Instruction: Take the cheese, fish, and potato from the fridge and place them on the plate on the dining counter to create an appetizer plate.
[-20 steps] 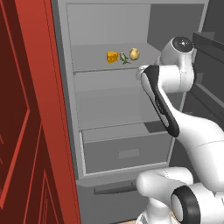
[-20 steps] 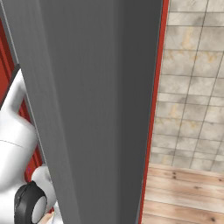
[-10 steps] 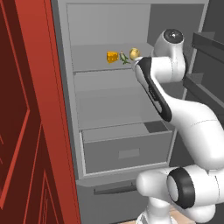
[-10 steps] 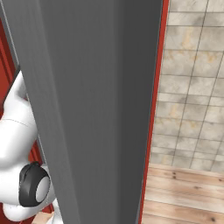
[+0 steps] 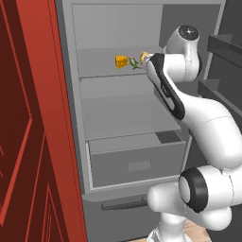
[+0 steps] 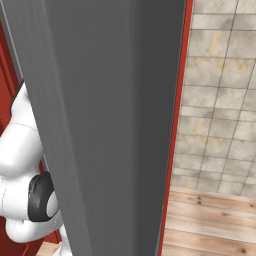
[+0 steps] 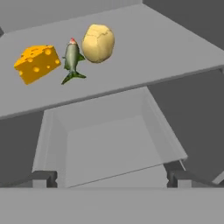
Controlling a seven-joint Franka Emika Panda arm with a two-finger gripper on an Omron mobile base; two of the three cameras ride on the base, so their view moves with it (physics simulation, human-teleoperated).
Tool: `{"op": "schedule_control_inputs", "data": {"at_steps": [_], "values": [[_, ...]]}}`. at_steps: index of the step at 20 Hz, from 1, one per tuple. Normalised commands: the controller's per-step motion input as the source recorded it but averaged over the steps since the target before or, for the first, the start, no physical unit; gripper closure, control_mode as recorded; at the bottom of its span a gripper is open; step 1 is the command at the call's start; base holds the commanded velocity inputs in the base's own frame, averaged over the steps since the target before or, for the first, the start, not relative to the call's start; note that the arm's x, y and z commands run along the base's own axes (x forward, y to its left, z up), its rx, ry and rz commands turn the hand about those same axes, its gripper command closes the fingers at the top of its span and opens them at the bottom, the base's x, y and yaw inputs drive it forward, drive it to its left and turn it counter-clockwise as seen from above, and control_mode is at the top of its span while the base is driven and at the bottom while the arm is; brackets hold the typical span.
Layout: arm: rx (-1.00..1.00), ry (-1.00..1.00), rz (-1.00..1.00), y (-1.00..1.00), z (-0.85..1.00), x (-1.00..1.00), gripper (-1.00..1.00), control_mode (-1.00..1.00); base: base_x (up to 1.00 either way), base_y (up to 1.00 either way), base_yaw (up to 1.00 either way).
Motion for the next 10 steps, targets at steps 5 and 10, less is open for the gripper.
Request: {"op": "schedule_control_inputs", "data": {"at_steps": [5, 10], "values": [[-0.02, -0.18, 0.0, 0.01, 0.09, 0.06, -1.0, -1.0, 0.0, 0.0, 0.0], [-0.01, -0.04, 0.0, 0.0, 0.0, 0.2, -1.0, -1.0, 0.0, 0.0, 0.0]]}}
